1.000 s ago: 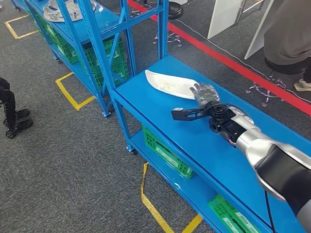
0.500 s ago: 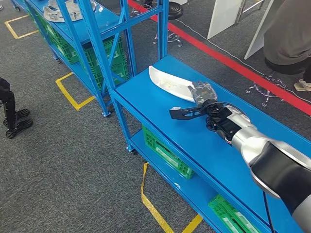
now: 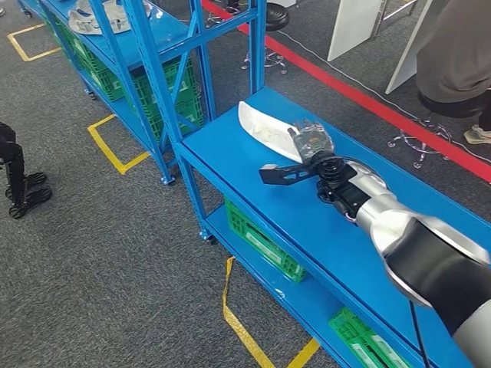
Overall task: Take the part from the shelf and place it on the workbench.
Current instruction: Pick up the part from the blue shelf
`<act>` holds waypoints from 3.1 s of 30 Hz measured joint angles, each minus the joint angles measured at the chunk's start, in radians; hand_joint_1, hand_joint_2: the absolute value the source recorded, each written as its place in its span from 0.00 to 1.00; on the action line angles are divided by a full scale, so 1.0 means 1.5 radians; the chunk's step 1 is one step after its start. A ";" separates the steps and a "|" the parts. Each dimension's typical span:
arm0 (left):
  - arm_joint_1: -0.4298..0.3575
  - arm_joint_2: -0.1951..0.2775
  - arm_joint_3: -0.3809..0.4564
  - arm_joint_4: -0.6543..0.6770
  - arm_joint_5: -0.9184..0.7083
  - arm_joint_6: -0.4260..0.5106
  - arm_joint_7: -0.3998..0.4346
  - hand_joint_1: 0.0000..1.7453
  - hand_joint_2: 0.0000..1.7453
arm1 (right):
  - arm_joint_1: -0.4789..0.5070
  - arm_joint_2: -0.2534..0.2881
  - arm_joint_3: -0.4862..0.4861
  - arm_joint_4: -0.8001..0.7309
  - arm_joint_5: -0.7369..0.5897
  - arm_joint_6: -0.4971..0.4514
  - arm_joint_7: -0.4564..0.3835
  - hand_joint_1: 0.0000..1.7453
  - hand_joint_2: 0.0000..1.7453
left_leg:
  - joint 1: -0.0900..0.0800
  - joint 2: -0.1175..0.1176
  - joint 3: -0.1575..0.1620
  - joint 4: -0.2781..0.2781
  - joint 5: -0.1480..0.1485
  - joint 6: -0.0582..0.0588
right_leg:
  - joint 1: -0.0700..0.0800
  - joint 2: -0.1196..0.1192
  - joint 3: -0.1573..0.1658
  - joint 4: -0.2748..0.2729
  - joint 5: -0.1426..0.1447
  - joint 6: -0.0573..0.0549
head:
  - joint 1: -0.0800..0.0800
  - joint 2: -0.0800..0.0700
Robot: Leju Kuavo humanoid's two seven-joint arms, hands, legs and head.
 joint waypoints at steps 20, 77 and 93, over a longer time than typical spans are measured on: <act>-0.003 -0.007 0.000 0.000 -0.012 0.004 -0.005 0.00 0.00 | -0.006 0.018 -0.012 0.039 -0.034 -0.004 0.002 0.00 1.00 | 0.000 0.000 0.000 0.000 0.000 0.000 | 0.000 0.000 0.000 0.000 0.000 0.000 | 0.000 0.000; -0.015 -0.020 0.000 0.000 -0.047 0.009 -0.004 0.00 0.00 | -0.001 0.037 -0.068 0.078 -0.093 -0.015 -0.050 1.00 1.00 | 0.000 0.000 0.000 0.000 0.000 0.000 | 0.000 0.000 0.000 0.000 0.000 0.000 | 0.000 0.000; -0.014 -0.020 0.000 0.000 -0.045 0.008 -0.008 0.00 0.00 | -0.003 0.038 -0.068 0.078 -0.090 -0.002 -0.051 1.00 1.00 | 0.000 0.000 0.000 0.001 0.000 0.000 | 0.000 0.000 0.001 0.000 0.000 0.000 | 0.000 0.000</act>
